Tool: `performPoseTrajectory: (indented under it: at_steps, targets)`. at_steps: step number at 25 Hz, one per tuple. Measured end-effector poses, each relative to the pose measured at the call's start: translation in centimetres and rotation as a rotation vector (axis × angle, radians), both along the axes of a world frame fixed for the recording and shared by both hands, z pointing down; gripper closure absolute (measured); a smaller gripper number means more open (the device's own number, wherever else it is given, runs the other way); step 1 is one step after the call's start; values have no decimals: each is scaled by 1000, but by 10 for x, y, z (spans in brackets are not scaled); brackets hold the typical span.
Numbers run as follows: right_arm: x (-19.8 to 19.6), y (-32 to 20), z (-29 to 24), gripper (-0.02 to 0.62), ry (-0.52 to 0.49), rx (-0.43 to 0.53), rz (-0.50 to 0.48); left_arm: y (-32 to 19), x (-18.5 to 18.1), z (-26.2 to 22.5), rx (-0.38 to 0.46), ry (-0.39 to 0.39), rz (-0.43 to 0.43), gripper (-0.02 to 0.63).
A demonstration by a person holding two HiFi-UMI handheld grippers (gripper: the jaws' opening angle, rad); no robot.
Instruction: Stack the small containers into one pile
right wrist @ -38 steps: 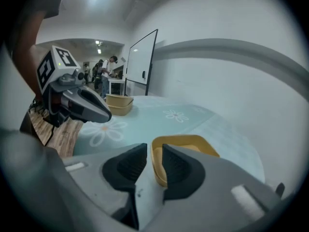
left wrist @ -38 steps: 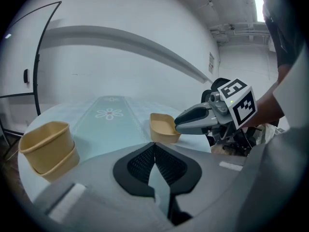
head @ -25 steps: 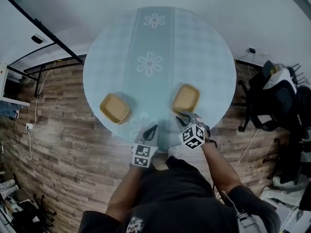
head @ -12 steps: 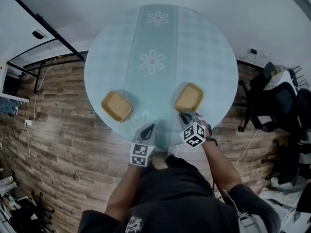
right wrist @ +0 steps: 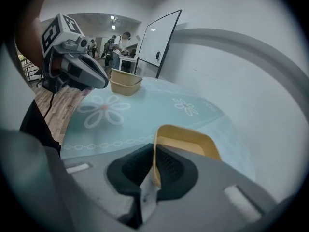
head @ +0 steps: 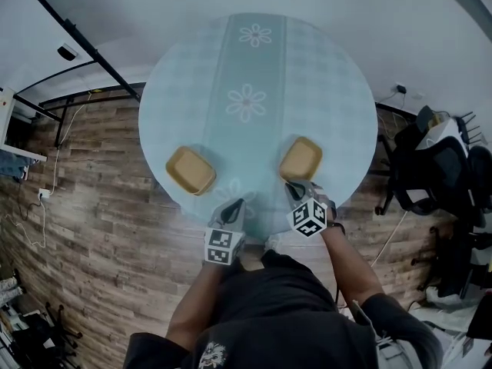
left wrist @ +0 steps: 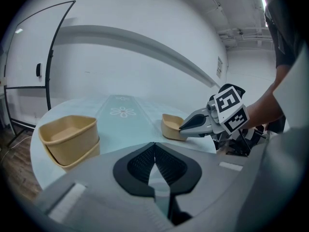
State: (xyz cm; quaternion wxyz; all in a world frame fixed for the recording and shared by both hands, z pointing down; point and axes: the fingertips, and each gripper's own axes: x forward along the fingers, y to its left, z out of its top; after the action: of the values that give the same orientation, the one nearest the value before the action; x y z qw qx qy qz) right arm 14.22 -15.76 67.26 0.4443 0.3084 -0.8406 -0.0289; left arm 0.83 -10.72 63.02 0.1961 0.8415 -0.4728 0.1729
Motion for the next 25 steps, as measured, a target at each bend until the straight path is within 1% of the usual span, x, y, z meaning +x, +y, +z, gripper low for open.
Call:
performPoseTrajectory:
  at_steps: [7, 12, 18, 25]
  targets:
    - [-22, -6, -29, 575, -15, 48, -79, 1, -14, -8, 16, 6, -36, 600]
    - [-54, -12, -48, 577, -24, 91, -169, 0, -34, -13, 30, 8, -84, 600]
    - [-99, -11, -61, 577, -44, 100, -308, 9, -65, -18, 32, 2, -166, 600]
    - [-159, -8, -80, 577, -66, 128, -518, 31, -107, -14, 16, -12, -292, 600]
